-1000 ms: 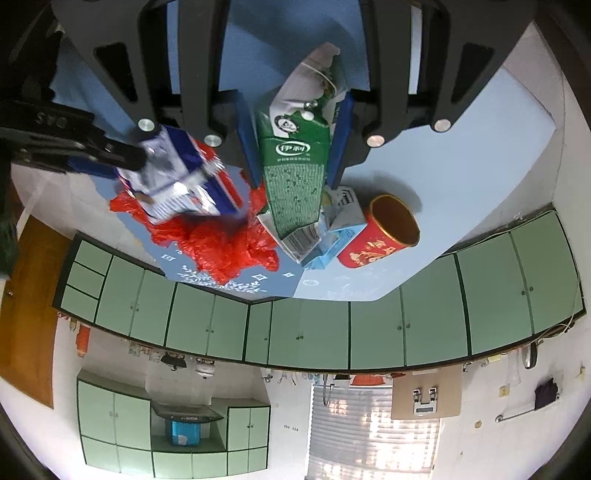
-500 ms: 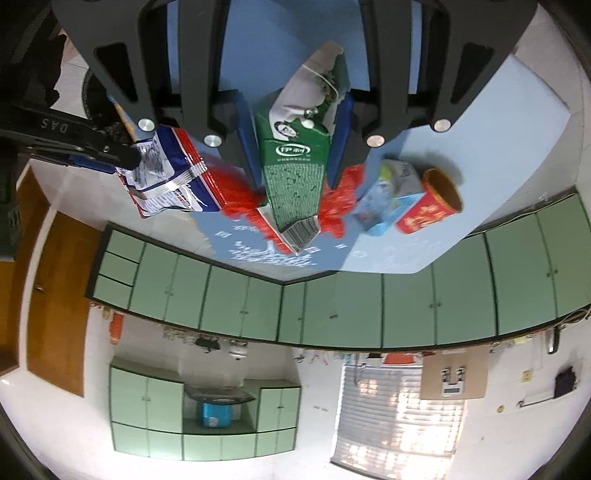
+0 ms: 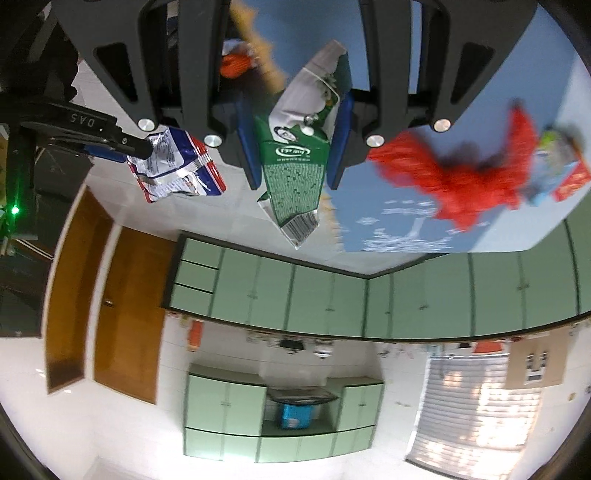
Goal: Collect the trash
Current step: 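Carry the snack bag and green carton over the bin and open both tools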
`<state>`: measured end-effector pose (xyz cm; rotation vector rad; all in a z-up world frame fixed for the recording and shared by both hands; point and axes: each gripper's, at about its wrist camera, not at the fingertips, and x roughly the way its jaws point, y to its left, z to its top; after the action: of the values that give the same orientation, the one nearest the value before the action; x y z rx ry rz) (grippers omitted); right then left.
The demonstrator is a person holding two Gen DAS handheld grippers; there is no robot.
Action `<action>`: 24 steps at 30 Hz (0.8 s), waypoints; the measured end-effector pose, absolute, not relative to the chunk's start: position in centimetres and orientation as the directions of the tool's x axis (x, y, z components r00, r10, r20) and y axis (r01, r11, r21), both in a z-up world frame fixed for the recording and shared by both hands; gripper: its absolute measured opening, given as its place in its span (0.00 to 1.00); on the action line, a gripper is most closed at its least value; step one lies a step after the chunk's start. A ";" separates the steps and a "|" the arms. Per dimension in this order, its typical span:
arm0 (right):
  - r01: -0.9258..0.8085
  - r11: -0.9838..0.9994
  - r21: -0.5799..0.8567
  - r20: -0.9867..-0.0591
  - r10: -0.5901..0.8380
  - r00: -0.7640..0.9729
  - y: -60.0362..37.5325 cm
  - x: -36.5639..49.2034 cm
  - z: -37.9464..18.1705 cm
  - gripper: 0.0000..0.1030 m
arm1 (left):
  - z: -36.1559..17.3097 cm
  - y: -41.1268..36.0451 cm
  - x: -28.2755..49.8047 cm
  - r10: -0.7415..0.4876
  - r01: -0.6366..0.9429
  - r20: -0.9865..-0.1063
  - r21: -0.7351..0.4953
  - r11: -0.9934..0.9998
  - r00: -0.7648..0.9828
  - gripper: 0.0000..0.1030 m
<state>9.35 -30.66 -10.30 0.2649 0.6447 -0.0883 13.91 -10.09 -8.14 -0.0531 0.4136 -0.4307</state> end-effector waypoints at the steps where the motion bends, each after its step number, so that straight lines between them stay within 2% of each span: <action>1: 0.178 0.961 0.212 -0.608 -0.014 0.794 -31.5 9.4 -10.5 0.53 | -8.5 -11.6 14.4 -0.431 0.409 -0.384 -0.142 0.901 0.817 0.34; 5: 0.238 0.951 0.196 -0.634 -0.062 0.771 -34.8 10.1 -12.5 0.53 | -10.0 -16.4 16.1 -0.471 0.442 -0.410 -0.168 0.881 0.781 0.34; 16: 0.298 0.925 0.235 -0.700 -0.052 0.713 -39.0 12.5 -17.2 0.56 | -14.5 -23.7 20.2 -0.496 0.481 -0.521 -0.177 0.859 0.695 0.35; 20: 0.328 0.915 0.237 -0.724 -0.058 0.687 -40.3 13.0 -18.1 0.63 | -15.7 -24.1 21.5 -0.492 0.471 -0.552 -0.193 0.861 0.674 0.39; 24: 0.345 0.909 0.235 -0.723 -0.074 0.687 -41.2 12.5 -17.7 0.64 | -14.9 -23.5 22.0 -0.494 0.469 -0.539 -0.196 0.861 0.682 0.39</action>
<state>12.50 -41.18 -17.69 0.3712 0.7820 -0.2406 21.98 -23.52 -14.92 -0.0428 0.6170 -0.5402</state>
